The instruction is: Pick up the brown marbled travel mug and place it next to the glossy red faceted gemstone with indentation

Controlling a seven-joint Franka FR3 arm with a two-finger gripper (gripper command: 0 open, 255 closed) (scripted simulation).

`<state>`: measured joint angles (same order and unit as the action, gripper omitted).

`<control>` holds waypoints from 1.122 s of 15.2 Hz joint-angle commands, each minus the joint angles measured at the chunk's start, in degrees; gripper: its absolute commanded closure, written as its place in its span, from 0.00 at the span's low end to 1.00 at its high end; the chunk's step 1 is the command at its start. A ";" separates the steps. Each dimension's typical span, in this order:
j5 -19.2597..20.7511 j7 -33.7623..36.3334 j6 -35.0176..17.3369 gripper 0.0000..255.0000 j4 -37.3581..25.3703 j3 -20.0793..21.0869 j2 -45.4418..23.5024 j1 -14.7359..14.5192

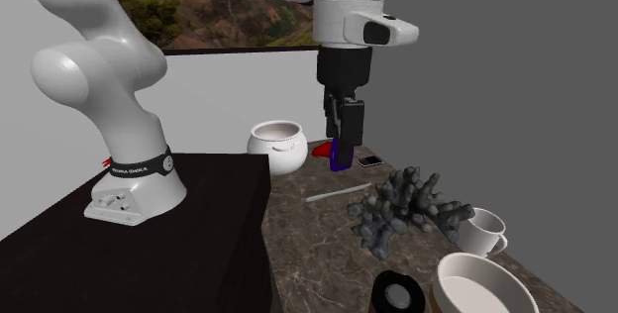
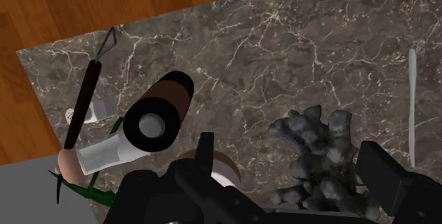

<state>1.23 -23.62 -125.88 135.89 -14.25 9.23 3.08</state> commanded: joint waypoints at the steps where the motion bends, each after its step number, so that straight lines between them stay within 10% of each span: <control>1: -0.96 -1.70 -2.63 0.00 -1.56 -0.88 -4.25 0.25; 17: -12.76 -14.50 -12.11 0.00 -26.56 -0.44 -40.23 7.71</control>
<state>-10.90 -37.40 -138.03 111.97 -14.96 -28.33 9.92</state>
